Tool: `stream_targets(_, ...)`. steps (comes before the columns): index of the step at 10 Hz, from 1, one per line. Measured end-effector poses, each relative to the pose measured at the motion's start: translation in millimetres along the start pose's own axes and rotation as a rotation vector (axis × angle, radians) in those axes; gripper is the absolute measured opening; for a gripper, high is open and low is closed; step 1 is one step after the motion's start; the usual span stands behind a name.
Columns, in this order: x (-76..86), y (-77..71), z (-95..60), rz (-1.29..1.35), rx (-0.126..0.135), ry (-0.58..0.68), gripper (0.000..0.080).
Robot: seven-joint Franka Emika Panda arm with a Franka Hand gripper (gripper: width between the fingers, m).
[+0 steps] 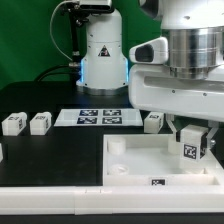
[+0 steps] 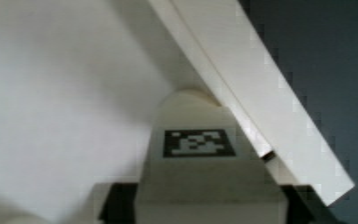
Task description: Assemble one leg
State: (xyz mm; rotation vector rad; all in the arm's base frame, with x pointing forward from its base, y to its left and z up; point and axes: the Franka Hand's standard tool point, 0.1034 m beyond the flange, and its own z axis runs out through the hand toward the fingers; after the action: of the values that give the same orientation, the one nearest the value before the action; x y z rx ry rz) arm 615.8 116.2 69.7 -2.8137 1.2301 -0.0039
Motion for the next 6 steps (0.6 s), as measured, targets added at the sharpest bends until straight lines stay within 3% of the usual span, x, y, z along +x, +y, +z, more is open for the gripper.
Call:
stream_targets(3, -1.0, -1.2, 0.7, 0.385, -0.001, -0.007, 0.0292)
stream_targets(5, -0.2, -1.4, 0.7, 0.434, 0.005, -0.015, 0.0292)
stream_targets(6, -0.5, -1.5, 0.8, 0.408, 0.005, -0.015, 0.0371)
